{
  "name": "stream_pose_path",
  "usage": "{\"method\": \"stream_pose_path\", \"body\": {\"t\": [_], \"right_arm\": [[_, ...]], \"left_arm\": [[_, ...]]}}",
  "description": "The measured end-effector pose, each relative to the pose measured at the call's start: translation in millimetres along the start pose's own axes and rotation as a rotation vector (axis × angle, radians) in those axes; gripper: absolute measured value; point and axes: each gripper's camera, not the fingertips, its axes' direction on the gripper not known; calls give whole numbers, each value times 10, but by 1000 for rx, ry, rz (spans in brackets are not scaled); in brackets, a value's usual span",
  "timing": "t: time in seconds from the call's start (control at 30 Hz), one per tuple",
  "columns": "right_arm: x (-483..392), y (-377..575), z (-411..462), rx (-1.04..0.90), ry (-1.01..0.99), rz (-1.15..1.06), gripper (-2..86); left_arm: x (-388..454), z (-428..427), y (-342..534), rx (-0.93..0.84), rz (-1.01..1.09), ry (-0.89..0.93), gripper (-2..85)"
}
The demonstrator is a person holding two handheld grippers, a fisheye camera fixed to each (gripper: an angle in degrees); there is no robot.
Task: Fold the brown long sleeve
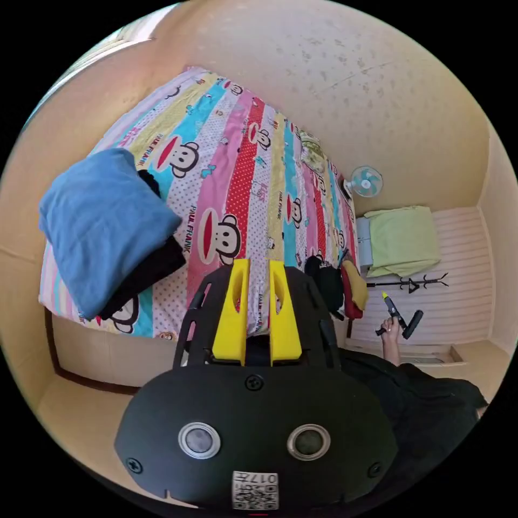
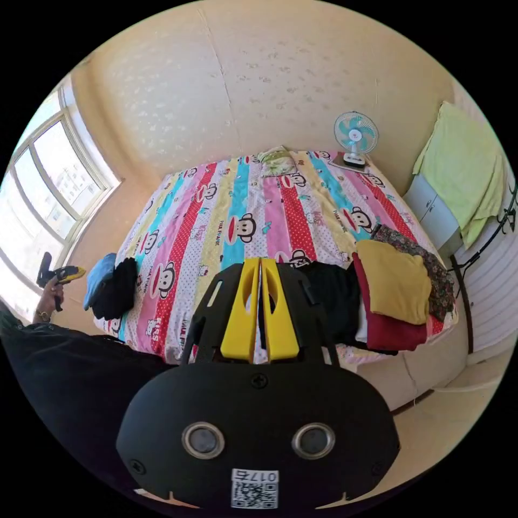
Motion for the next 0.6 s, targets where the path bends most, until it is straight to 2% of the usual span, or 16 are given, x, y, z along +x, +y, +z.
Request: {"method": "stream_pose_path", "body": {"t": [0.1, 0.23, 0.4, 0.6], "right_arm": [[301, 347, 106, -141, 85, -33, 4], [878, 825, 444, -337, 60, 167, 9], [1766, 1103, 451, -256, -34, 428, 35], [2856, 540, 331, -186, 76, 489, 69]], "left_arm": [[799, 829, -77, -83, 122, 191, 64], [1921, 2050, 42, -297, 298, 216, 64], [2711, 2896, 293, -388, 436, 179, 63], [2989, 3442, 345, -321, 334, 157, 63]]}}
